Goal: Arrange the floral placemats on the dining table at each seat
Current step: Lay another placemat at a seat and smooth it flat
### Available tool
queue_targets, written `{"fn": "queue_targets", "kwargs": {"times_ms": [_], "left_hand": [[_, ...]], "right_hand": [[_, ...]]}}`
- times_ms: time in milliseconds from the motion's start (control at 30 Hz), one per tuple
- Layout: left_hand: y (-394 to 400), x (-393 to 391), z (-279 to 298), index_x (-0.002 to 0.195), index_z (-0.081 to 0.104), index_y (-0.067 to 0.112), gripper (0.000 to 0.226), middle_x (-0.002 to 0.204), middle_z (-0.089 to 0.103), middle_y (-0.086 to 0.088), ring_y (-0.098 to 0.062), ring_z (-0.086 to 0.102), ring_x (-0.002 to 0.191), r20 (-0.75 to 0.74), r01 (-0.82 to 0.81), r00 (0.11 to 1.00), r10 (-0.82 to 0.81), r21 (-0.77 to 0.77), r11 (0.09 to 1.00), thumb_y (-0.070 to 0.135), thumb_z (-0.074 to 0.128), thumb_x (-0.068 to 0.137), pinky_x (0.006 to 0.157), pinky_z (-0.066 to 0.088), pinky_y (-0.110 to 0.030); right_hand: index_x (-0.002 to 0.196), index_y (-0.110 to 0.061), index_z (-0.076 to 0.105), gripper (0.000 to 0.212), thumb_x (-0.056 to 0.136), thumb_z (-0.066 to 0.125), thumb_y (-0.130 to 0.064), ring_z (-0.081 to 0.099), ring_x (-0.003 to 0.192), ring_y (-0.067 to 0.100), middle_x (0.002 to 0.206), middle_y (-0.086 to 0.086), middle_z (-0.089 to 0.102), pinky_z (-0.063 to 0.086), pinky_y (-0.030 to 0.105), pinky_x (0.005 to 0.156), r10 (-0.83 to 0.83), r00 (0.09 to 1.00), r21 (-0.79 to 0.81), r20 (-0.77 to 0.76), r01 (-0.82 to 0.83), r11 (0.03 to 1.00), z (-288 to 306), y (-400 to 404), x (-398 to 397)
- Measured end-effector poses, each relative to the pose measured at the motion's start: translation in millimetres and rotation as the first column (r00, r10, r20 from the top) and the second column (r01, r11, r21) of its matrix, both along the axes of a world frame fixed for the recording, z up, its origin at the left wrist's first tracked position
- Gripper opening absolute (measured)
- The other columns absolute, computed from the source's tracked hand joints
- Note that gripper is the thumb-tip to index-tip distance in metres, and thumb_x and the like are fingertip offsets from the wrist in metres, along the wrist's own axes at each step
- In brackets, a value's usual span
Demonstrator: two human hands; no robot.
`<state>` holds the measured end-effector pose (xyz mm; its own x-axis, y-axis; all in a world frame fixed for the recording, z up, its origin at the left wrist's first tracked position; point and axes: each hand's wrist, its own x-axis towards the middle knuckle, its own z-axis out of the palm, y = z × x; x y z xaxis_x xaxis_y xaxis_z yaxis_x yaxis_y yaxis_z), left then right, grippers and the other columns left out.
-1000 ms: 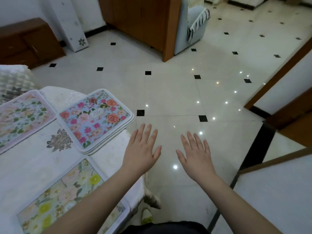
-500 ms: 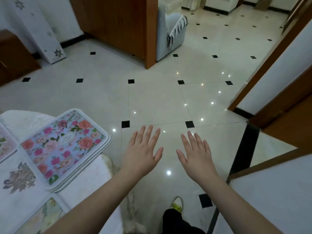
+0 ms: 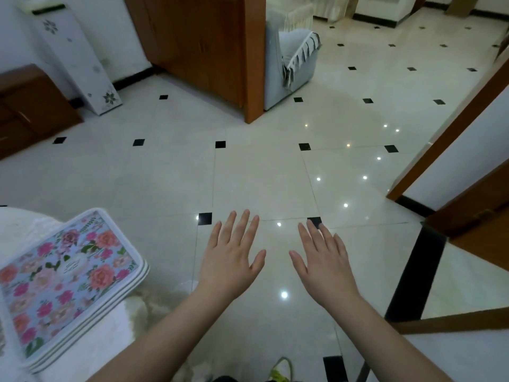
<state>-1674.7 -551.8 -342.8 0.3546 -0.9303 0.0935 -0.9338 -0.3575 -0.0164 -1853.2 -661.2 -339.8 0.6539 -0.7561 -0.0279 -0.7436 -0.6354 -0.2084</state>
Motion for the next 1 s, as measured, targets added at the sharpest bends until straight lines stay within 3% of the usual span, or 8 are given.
{"fn": "queue_targets", "kwargs": {"times_ms": [133,267,333,667,900,1000], "left_hand": [[-12.4,11.6,-3.7,0.158,0.027,0.021,0.070,0.164,0.024,-0.004,-0.025,0.014,0.152,0.009,-0.018,1.000,0.018,-0.018,1.000,0.057,0.029,0.098,0.120,0.010,-0.045],[-25.1,34.7,-8.2,0.160,0.019,0.022,0.072,0.167,0.013,-0.004,-0.024,0.004,0.154,0.014,-0.029,0.999,0.029,-0.026,0.999,0.057,0.033,0.097,0.123,0.001,-0.042],[-32.9,50.2,-12.1,0.160,0.017,0.023,0.073,0.168,0.011,-0.004,-0.024,0.002,0.154,0.018,-0.045,0.999,0.046,-0.038,0.998,0.057,0.033,0.097,0.123,0.000,-0.041],[-66.9,148.6,-22.1,0.157,0.029,0.021,0.069,0.166,0.020,-0.005,-0.026,0.016,0.153,-0.060,-0.125,0.991,0.120,-0.084,0.989,0.055,0.031,0.097,0.120,0.014,-0.045],[-85.6,204.8,-18.7,0.156,0.033,0.021,0.068,0.164,0.024,-0.008,-0.029,0.018,0.150,-0.064,-0.192,0.981,0.185,-0.135,0.972,0.054,0.034,0.096,0.117,0.016,-0.047],[-96.5,221.3,-18.3,0.156,0.032,0.023,0.067,0.164,0.026,-0.007,-0.028,0.026,0.149,-0.098,-0.262,0.963,0.250,-0.140,0.955,0.053,0.034,0.096,0.117,0.024,-0.048]], "right_hand": [[0.157,-0.024,0.009,0.090,0.084,-0.022,-0.067,0.001,0.152,0.018,0.165,-0.004,0.006,-0.006,0.038,0.120,0.045,0.999,0.004,0.014,-0.045,0.999,-2.1,-19.1,16.4],[0.155,-0.020,0.024,0.069,0.098,0.013,-0.057,0.019,0.149,0.022,0.161,0.001,0.024,0.003,0.041,0.118,0.045,0.999,-0.031,0.007,-0.045,0.998,-6.4,-34.2,45.5],[0.155,-0.020,0.024,0.068,0.099,0.016,-0.056,0.020,0.149,0.022,0.161,0.001,0.024,0.006,0.043,0.117,0.063,0.998,-0.038,0.002,-0.063,0.997,-10.2,-43.6,63.3],[0.153,-0.018,0.031,0.064,0.099,0.024,-0.051,0.027,0.147,0.026,0.160,0.002,0.028,0.014,0.047,0.116,0.160,0.987,-0.118,-0.031,-0.162,0.980,-7.6,-89.4,176.2],[0.152,-0.018,0.033,0.065,0.099,0.021,-0.053,0.028,0.147,0.028,0.159,0.007,0.031,0.011,0.048,0.117,0.184,0.982,-0.137,-0.049,-0.189,0.972,-7.4,-112.0,240.1],[0.152,-0.018,0.033,0.064,0.100,0.021,-0.053,0.028,0.146,0.028,0.158,0.007,0.032,0.011,0.049,0.117,0.219,0.974,-0.146,-0.058,-0.226,0.963,-8.4,-126.0,264.7]]}}
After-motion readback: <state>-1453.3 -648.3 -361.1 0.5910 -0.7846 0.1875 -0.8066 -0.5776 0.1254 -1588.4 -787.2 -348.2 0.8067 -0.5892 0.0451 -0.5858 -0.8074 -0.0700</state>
